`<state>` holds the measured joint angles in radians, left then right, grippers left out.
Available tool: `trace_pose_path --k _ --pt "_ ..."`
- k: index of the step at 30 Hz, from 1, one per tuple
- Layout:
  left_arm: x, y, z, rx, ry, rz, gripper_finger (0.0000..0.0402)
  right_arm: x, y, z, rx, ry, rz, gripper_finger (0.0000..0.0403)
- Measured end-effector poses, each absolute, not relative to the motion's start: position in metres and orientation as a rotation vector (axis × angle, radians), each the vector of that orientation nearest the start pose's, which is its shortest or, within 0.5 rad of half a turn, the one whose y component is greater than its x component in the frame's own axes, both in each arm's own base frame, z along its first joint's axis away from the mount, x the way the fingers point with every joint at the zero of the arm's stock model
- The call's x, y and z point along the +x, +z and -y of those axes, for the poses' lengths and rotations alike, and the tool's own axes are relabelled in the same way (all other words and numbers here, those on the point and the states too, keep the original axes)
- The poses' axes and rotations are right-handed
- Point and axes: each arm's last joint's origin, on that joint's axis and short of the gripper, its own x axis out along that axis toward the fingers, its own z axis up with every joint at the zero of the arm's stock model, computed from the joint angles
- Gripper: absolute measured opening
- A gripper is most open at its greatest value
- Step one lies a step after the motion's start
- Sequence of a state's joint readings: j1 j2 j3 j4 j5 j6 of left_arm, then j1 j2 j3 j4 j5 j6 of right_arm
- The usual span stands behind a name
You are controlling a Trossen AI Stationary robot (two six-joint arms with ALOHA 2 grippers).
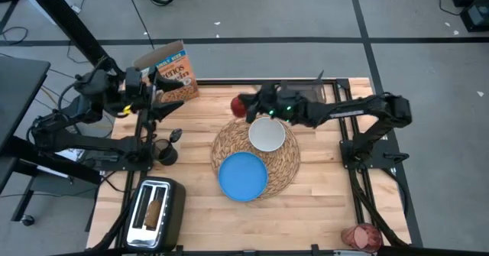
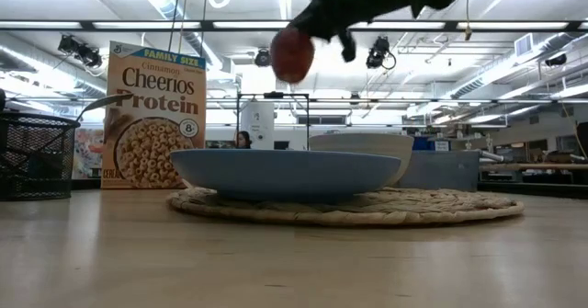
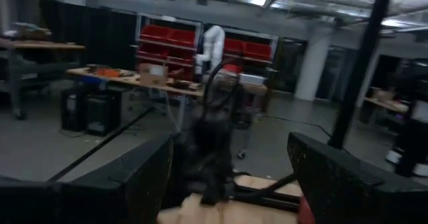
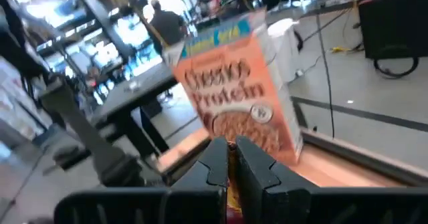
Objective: Arrange a breakfast setting
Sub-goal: Put the apple on the brown placemat
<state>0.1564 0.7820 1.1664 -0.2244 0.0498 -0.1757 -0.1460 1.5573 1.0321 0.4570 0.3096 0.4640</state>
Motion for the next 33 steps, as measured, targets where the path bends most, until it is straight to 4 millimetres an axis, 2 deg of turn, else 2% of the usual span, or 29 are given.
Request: trace_pose_path --k 7,14,20,23,28,33 --pt "0.141 0.449 -0.004 -0.244 -0.039 0.128 0.0299 0.381 0.232 0.055 0.38 -0.39 -0.098 0.0017" --pt "0.154 0.445 0.006 -0.309 -0.029 0.092 0.0299 0.399 0.189 0.053 0.355 -0.339 -0.153 0.0014" --pt "0.169 0.437 0.017 -0.315 -0.045 0.037 0.0294 0.406 0.163 0.048 0.35 -0.309 -0.201 0.0015" --pt "0.172 0.434 0.021 -0.314 -0.05 0.011 0.0293 0.408 0.153 0.047 0.341 -0.304 -0.229 0.0015" --pt "0.173 0.428 0.024 -0.331 -0.019 -0.05 0.0293 0.408 0.152 0.044 0.285 -0.287 -0.236 0.0021" --pt "0.172 0.425 0.026 -0.339 -0.023 -0.084 0.0293 0.408 0.152 0.044 0.229 -0.279 -0.244 0.0057"
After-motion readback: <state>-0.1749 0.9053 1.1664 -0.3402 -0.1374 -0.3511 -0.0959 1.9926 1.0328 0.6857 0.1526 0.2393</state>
